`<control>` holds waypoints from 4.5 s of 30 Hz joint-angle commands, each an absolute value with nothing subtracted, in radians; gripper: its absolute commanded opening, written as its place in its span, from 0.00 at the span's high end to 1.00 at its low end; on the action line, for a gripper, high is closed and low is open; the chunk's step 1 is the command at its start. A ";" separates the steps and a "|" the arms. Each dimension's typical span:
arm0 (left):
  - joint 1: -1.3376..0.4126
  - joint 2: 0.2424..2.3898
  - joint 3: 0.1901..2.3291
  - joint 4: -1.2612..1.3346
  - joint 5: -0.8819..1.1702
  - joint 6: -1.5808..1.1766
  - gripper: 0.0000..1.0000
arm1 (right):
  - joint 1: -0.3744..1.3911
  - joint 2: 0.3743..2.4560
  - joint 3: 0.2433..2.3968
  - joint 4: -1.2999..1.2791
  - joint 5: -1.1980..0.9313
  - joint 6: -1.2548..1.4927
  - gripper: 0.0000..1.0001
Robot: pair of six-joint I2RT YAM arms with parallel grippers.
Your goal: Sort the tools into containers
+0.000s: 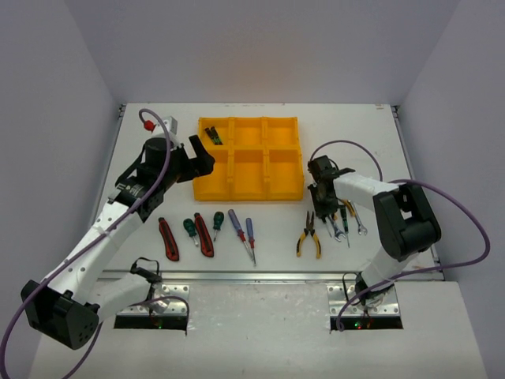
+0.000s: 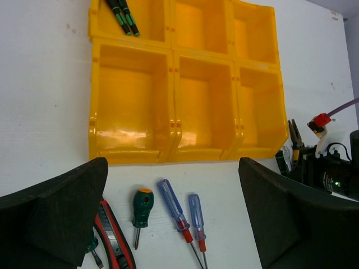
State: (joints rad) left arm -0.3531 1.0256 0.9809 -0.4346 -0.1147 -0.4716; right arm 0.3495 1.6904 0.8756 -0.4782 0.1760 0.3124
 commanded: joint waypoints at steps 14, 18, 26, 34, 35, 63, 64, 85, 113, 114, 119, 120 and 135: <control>-0.485 1.157 0.806 0.294 0.471 -0.766 0.00 | 0.457 1.264 0.853 -0.455 0.107 0.362 1.00; -0.557 1.257 0.830 0.461 0.486 -0.810 0.01 | 0.468 1.049 0.758 -0.253 -0.312 0.333 1.00; -0.641 1.370 0.897 0.520 0.475 -0.826 0.19 | 0.469 0.938 0.729 -0.064 -0.637 0.443 1.00; -0.674 1.402 0.931 0.520 0.500 -0.824 0.87 | 0.469 0.983 0.769 -0.014 -0.653 0.502 1.00; -0.676 1.403 0.934 0.514 0.506 -0.820 0.97 | 0.469 0.988 0.775 -0.020 -0.636 0.508 1.00; -0.156 2.202 2.158 -0.376 -0.418 -0.462 1.00 | 0.447 0.899 0.919 -0.617 0.176 0.450 0.01; -0.150 2.224 2.179 -0.374 -0.398 -0.470 1.00 | 0.446 0.902 0.916 -0.617 0.178 0.448 0.01; -0.198 2.192 2.072 -0.457 -0.152 -0.664 0.32 | 0.291 1.095 0.936 -0.679 0.225 0.448 0.01; -0.315 0.914 0.989 -0.447 -0.080 -0.449 0.00 | 0.082 1.624 0.848 -0.643 0.181 0.351 0.72; -0.316 0.913 0.981 -0.445 -0.076 -0.448 0.00 | 0.081 1.638 0.847 -0.639 0.182 0.348 0.73; -0.316 0.936 0.968 -0.428 -0.038 -0.440 0.00 | 0.081 1.706 0.836 -0.606 0.154 0.342 0.79; -0.316 0.937 0.969 -0.425 -0.037 -0.440 0.00 | 0.081 1.698 0.832 -0.600 0.149 0.342 0.81; -0.387 1.020 0.765 0.231 0.546 -0.801 0.00 | 0.194 1.216 0.896 -0.664 -0.116 0.324 1.00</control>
State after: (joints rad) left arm -0.3279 0.9600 0.8696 -0.2132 0.2566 -0.5764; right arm 0.1227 1.3465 0.8363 -0.6929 0.0966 0.3510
